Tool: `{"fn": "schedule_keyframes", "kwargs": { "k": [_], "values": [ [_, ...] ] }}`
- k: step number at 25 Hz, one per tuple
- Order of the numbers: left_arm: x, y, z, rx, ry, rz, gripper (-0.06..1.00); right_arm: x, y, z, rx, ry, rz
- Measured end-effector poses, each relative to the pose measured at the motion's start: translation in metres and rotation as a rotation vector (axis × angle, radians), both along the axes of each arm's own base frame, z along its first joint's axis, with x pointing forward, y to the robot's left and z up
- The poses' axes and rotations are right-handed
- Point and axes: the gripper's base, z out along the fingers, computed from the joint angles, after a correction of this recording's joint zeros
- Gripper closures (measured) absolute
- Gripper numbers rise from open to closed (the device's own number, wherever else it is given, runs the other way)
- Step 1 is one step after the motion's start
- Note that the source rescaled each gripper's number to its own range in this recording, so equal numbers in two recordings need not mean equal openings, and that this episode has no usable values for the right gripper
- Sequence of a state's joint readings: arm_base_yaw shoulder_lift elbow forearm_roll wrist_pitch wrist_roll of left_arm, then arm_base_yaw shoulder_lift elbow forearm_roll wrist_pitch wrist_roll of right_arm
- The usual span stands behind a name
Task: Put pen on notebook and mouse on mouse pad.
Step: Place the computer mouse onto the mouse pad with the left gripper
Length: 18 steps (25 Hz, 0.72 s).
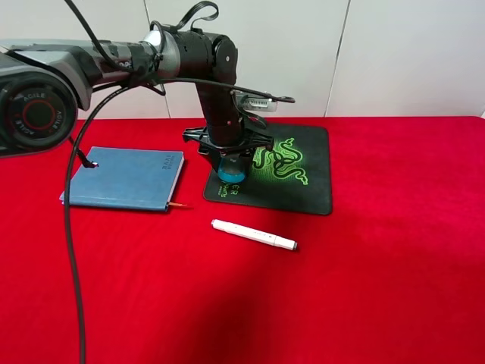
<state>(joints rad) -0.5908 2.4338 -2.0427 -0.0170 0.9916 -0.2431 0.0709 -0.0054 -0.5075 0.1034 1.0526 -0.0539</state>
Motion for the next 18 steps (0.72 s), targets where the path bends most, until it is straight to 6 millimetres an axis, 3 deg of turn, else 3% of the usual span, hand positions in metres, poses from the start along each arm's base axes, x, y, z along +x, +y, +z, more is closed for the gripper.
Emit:
{"fn": "schedule_keyframes", "kwargs": {
  "k": [6, 8, 11, 14, 18],
  "values": [
    [-0.002, -0.008, 0.0, -0.007, -0.042, -0.032, 0.46, 0.0, 0.0, 0.0, 0.0, 0.0, 0.0],
    [-0.001, -0.011, 0.001, -0.006, -0.073, -0.057, 0.34, 0.0, 0.0, 0.0, 0.0, 0.0, 0.0],
    [-0.001, -0.015, 0.002, -0.013, -0.095, -0.085, 0.05, 0.0, 0.0, 0.0, 0.0, 0.0, 0.0],
    [-0.004, -0.019, 0.002, -0.013, -0.098, -0.105, -0.03, 0.0, 0.0, 0.0, 0.0, 0.0, 0.0],
    [-0.004, -0.02, 0.008, -0.013, -0.089, -0.106, -0.05, 0.0, 0.0, 0.0, 0.0, 0.0, 0.0]
  ]
}}
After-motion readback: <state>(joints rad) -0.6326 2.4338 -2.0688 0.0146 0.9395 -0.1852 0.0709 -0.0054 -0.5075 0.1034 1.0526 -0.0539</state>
